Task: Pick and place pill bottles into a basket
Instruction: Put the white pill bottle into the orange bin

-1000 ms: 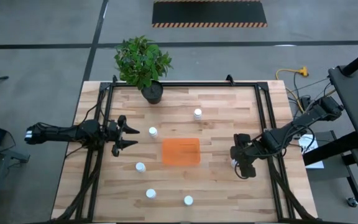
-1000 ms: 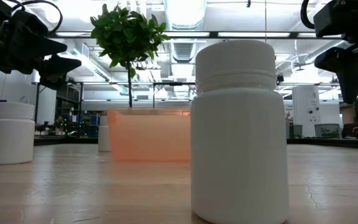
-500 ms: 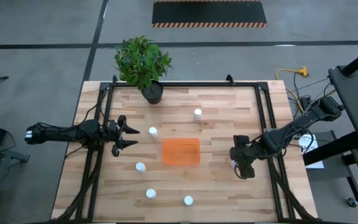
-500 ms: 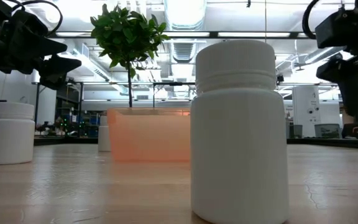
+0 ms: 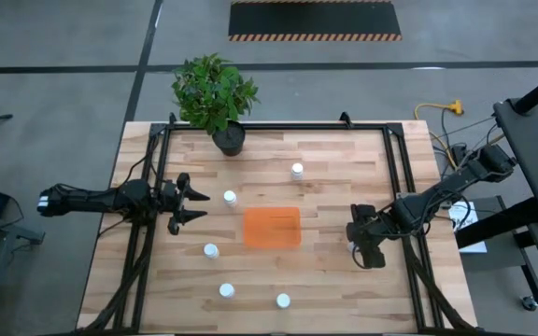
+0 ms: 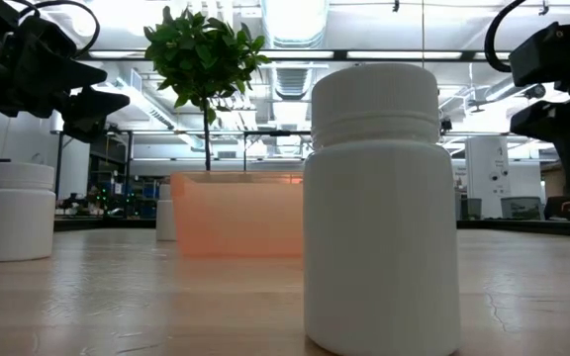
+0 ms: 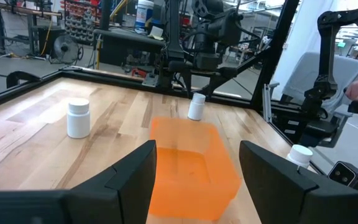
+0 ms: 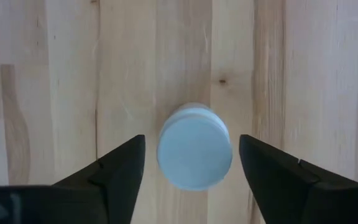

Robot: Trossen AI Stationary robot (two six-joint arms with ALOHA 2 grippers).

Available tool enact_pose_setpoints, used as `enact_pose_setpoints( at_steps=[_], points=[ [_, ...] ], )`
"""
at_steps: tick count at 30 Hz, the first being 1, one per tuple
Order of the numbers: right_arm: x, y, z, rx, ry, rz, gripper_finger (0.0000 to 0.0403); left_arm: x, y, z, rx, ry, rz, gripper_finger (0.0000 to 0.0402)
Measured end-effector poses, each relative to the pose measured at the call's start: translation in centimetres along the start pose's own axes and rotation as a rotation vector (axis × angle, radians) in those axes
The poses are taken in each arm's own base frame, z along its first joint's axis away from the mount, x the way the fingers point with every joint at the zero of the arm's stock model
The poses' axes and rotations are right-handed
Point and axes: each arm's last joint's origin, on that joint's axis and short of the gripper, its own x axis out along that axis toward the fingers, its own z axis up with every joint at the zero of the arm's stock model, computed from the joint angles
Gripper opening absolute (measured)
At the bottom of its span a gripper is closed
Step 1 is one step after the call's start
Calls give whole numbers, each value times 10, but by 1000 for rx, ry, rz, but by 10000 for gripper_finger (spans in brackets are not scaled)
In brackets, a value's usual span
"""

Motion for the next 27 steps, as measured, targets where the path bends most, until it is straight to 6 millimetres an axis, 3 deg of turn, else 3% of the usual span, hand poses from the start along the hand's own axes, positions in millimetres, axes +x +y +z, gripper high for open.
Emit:
enact_pose_setpoints(
  at_steps=[10, 19, 27],
  points=[
    [-5, 2, 4, -11, -20, 11, 142, 0, 0, 0, 0, 0, -1, 212],
    [-27, 4, 26, -37, -92, 45, 142, 0, 0, 0, 0, 0, 0, 212],
    [-47, -4, 72, -91, -32, 14, 142, 0, 0, 0, 0, 0, 0, 212]
  ],
)
